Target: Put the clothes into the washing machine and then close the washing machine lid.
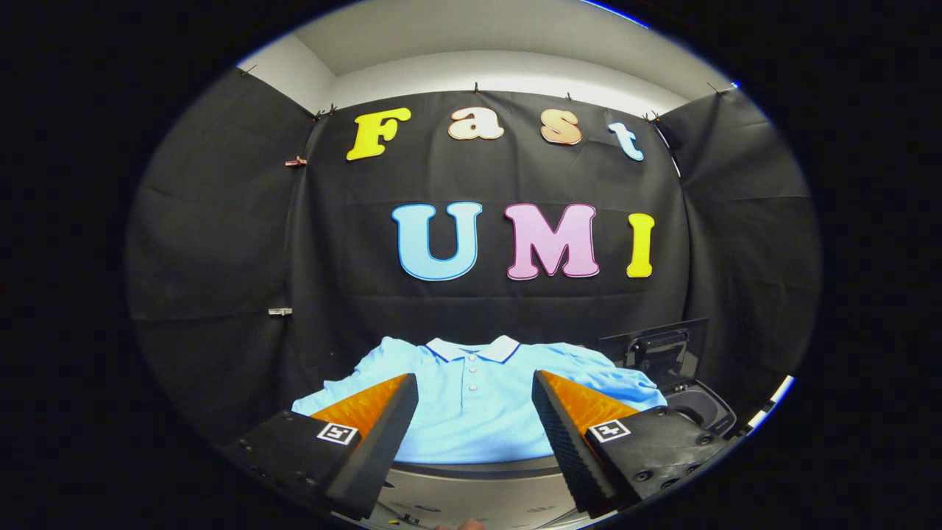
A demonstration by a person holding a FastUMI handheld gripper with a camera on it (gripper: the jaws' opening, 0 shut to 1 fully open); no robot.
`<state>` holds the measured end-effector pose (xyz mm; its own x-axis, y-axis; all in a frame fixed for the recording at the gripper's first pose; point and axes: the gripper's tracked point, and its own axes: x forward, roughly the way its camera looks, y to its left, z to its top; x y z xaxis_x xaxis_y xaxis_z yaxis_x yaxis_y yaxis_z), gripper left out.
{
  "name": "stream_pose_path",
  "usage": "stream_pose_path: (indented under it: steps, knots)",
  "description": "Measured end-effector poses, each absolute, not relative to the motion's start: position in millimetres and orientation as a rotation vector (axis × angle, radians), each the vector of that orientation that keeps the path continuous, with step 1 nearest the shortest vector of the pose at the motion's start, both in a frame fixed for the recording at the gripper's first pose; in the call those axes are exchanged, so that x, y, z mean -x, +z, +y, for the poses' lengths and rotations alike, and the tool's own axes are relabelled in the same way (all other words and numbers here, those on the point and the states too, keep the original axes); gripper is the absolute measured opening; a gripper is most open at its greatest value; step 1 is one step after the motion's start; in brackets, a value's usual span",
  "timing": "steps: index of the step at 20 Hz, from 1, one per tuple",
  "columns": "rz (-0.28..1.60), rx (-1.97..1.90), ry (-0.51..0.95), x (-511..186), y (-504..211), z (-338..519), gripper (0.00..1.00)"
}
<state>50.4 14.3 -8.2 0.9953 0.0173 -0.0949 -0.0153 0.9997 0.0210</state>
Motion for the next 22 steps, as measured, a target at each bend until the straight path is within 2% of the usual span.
stream_pose_path:
  steps: [10, 22]
  knots:
    - [0.199, -0.050, 0.010, -131, 4, 21, 0.98]
    - [0.600, -0.032, -0.025, -191, -60, 7, 0.99]
